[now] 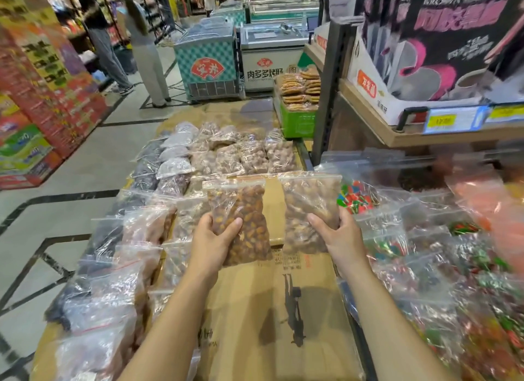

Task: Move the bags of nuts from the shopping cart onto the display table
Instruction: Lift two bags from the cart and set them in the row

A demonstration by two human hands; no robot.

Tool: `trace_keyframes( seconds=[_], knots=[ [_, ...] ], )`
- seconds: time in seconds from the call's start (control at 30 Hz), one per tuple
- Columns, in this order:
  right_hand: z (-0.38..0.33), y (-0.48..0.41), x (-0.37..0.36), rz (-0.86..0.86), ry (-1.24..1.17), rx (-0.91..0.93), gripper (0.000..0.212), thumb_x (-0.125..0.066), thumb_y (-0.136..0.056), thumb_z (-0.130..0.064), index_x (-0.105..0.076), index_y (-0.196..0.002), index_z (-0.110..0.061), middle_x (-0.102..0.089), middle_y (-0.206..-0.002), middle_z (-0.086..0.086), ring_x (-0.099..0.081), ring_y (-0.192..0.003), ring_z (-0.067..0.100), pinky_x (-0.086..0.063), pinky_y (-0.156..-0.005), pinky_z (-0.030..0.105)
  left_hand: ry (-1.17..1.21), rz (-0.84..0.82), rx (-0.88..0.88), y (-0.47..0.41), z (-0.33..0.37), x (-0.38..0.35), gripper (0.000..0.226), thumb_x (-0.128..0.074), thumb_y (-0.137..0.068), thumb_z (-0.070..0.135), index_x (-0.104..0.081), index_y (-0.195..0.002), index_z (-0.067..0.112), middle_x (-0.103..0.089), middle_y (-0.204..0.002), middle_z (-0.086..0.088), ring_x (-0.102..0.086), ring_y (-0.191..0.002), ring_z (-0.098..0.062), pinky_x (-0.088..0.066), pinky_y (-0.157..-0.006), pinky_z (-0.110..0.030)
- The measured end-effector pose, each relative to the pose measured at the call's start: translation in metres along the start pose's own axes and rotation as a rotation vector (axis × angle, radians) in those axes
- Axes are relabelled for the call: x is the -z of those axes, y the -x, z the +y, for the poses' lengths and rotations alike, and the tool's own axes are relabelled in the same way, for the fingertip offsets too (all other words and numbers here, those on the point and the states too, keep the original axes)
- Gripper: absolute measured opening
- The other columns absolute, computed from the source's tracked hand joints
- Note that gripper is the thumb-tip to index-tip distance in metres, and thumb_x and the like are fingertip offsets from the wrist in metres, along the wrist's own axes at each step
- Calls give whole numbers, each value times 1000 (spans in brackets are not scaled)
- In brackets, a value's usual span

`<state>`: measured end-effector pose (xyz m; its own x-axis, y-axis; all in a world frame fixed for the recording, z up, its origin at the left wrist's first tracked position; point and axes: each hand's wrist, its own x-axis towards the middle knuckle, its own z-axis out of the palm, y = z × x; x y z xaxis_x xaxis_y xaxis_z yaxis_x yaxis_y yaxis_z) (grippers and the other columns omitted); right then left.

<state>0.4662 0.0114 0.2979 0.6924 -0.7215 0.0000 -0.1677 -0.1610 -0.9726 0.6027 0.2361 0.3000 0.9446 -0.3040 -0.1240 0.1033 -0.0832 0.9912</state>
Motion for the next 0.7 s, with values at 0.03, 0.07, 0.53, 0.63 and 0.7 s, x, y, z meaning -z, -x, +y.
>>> trace_keyframes(
  seconds=[0.03, 0.07, 0.53, 0.63, 0.7],
  knots=[
    [2, -10, -4, 10, 5, -11, 45, -84, -88, -48, -67, -121, -22, -73, -118, -2, -70, -111, 22, -59, -96, 52, 1, -10, 15, -11, -3, -3, 33, -82, -93, 24, -63, -117, 13, -80, -108, -10, -81, -92, -27, -67, -78, -55],
    [3, -21, -9, 12, 5, -18, 42, -84, -89, -46, -67, -119, -23, -73, -116, -2, -70, -109, 22, -59, -96, 52, 0, -13, 30, -24, -5, -5, 37, -84, -91, 28, -63, -118, 14, -80, -111, -9, -81, -94, -27, -66, -80, -56],
    [51, -160, -77, -29, 140, -151, 33, -82, -90, -46, -67, -107, -23, -72, -99, -11, -68, -88, 9, -50, -70, 28, -57, -92, 158, -191, -59, -32, 49, -80, -91, 41, -61, -125, 11, -76, -84, -6, -72, -67, -26, -54, -50, -33],
    [66, -181, -83, -48, 158, -168, 33, -81, -93, -39, -64, -116, -23, -66, -100, -18, -63, -90, 6, -42, -69, 17, -68, -104, 163, -214, -71, -37, 69, -82, -80, 52, -62, -134, 14, -81, -102, -4, -79, -88, -29, -65, -74, -52],
    [72, -192, -88, -51, 170, -171, 32, -82, -93, -38, -66, -117, -23, -69, -102, -16, -62, -89, -3, -42, -69, 15, -70, -109, 178, -227, -79, -41, 67, -82, -75, 55, -65, -129, 20, -83, -107, -4, -80, -98, -30, -62, -88, -62]
  ],
)
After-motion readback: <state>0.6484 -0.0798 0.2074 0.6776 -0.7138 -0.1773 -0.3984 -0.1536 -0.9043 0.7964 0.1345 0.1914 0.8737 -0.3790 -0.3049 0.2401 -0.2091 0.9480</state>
